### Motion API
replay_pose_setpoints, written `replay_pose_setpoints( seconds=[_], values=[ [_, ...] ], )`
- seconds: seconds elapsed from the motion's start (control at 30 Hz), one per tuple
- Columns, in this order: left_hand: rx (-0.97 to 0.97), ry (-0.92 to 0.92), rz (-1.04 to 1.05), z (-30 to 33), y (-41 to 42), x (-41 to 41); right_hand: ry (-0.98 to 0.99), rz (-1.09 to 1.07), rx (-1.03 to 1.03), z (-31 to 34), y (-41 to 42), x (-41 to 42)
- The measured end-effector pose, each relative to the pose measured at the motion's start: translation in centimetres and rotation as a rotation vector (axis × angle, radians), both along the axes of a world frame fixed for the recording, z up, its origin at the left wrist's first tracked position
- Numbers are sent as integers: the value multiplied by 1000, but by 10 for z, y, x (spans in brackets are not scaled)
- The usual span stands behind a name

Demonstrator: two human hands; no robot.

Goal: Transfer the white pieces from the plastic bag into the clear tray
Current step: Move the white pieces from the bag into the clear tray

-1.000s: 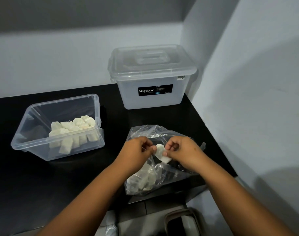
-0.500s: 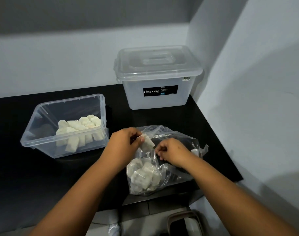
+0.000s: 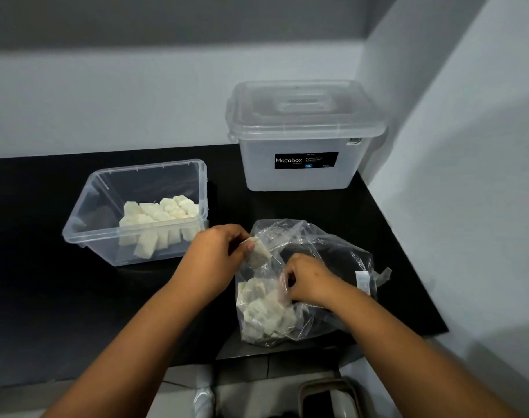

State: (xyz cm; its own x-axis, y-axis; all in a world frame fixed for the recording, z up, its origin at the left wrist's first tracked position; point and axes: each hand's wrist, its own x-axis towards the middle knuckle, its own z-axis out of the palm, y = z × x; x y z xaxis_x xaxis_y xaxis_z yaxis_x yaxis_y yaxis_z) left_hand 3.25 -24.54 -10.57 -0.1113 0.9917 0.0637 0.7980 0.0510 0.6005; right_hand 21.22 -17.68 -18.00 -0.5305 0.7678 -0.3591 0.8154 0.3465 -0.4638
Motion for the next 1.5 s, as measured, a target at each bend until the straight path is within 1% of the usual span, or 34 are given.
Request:
replay_pose_setpoints(
  seconds=[0.1, 0.3, 0.37, 0.5, 0.67, 0.77, 0.87, 1.0, 1.13, 1.27, 1.43, 1.5],
  values=[
    [-8, -9, -3, 0, 1, 0, 9, -1, 15, -1, -1, 1],
    [-20, 0, -10, 5, 3, 4, 122, -65, -80, 19, 1, 20],
    [-28, -4, -20, 6, 4, 6, 126, -76, -44, 29, 3, 25],
    [-43, -20, -42, 6, 6, 9, 77, -32, 117, 48, 5, 31],
    [-28, -25, -60, 9, 9, 9, 89, -1, 150, 78, 8, 33],
    [-29, -31, -69, 15, 14, 3, 135, 5, 176, 99, 12, 27],
    [-34, 13, -100, 22, 21, -6, 190, 32, 203, 120, 19, 14],
    [-36, 104, -122, 43, 30, -32, 246, 75, 202, 140, 31, -16],
    [-71, 196, -103, 74, 39, -68, 278, 118, 254, 158, 41, -59],
    [-19, 257, -60, 98, 44, -113, 290, 151, 299, 171, 49, -107],
    [26, 328, -4, 102, 49, -183, 323, 195, 309, 172, 59, -175],
    [16, 309, 24, 96, 51, -208, 295, 217, 277, 165, 63, -202]
  ],
)
